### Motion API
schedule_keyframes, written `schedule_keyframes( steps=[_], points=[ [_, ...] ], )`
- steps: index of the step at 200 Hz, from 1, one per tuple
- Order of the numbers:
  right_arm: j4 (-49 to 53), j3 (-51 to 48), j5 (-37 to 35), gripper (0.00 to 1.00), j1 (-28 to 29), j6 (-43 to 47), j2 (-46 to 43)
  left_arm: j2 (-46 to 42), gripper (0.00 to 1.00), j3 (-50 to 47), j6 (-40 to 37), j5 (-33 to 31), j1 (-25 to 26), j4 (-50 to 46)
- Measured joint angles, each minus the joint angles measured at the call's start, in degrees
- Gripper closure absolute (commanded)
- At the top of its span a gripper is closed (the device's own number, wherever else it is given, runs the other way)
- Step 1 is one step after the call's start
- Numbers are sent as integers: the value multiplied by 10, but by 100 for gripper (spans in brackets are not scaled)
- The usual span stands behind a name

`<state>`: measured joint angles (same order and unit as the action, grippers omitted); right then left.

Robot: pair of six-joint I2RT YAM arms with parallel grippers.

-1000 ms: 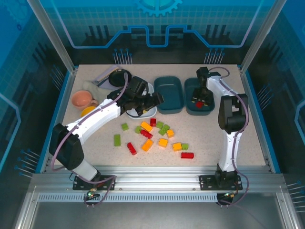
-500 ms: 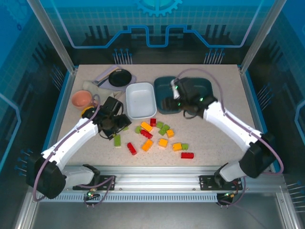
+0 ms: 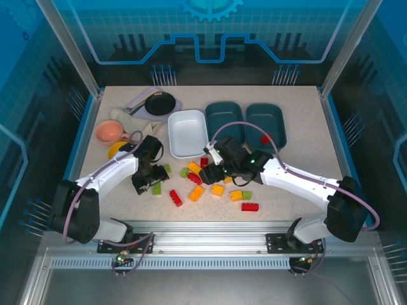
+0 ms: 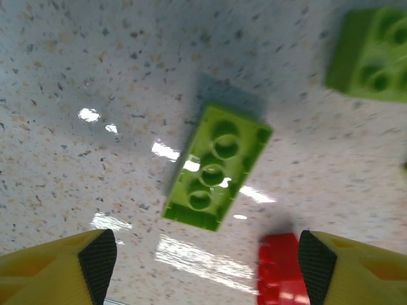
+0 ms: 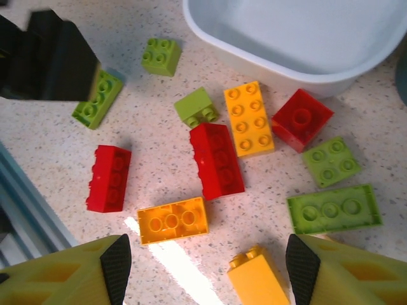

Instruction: Sort the legos into containers by color

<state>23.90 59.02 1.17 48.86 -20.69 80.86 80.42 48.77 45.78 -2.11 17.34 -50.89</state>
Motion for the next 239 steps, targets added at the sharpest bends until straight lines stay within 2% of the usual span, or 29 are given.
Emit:
schedule_keyframes(
  steps=[38,90,133,187,215,239],
  points=[
    [0,0,46,31,0,-2,0,31,22,-10,-55,0,0,31],
    [0,3,68,32,0,-10,2,86,45,-24,-88,-1,0,82],
    [0,6,68,32,-1,-18,2,87,61,-26,-89,-9,0,80],
    [0,6,69,33,-23,-42,-5,52,65,-24,-82,-12,5,70],
    [-6,6,62,32,-64,-74,-38,7,66,62,-82,-11,15,23],
    [-33,0,43,32,-103,-116,-68,33,65,189,-83,-10,20,10]
  ],
)
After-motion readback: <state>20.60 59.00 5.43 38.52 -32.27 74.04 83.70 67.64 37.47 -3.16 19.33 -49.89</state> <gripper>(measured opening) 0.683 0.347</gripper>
